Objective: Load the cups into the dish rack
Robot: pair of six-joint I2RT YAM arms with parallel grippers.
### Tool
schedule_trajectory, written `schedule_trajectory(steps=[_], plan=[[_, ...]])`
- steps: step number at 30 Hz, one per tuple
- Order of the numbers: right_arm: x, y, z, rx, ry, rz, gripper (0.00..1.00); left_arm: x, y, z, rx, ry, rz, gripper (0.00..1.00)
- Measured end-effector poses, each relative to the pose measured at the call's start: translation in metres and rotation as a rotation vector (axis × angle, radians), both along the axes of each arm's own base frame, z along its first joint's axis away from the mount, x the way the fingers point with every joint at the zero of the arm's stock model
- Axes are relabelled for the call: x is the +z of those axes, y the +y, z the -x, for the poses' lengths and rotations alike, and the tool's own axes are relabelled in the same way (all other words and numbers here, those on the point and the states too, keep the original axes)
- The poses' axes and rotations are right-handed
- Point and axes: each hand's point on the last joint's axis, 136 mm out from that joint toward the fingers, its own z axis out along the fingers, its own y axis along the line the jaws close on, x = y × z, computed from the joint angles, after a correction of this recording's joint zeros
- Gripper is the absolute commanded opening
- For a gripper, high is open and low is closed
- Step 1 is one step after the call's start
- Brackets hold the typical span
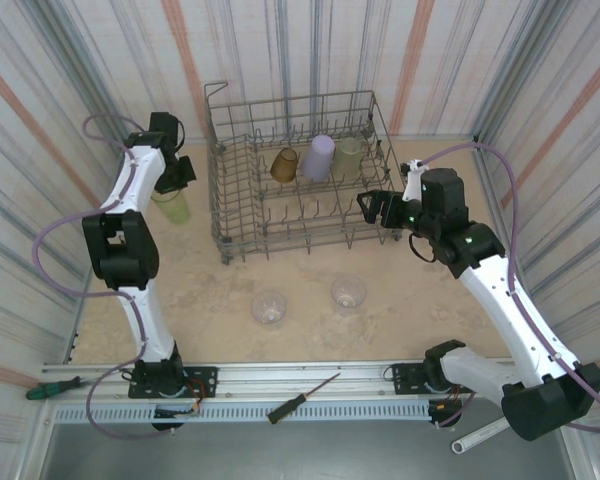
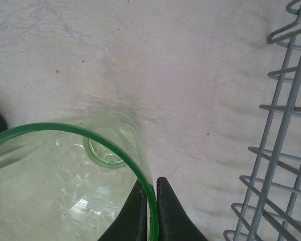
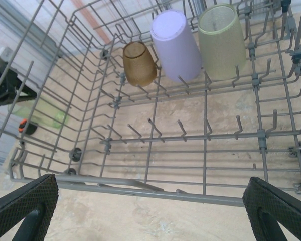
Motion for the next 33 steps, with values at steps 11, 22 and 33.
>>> schedule_trajectory(steps=[11, 22, 33], plan=[[0.000, 0.000, 0.000, -0.002, 0.002, -0.004, 0.99, 0.017, 0.006, 0.009, 0.010, -0.001, -0.035, 0.00], [-0.003, 0.005, 0.000, 0.015, 0.020, -0.016, 0.99, 0.104, -0.002, 0.028, 0.022, -0.202, 0.023, 0.00], [-0.027, 0.010, -0.011, 0.020, 0.087, 0.005, 0.99, 0.143, -0.022, 0.042, 0.004, -0.381, 0.195, 0.00]])
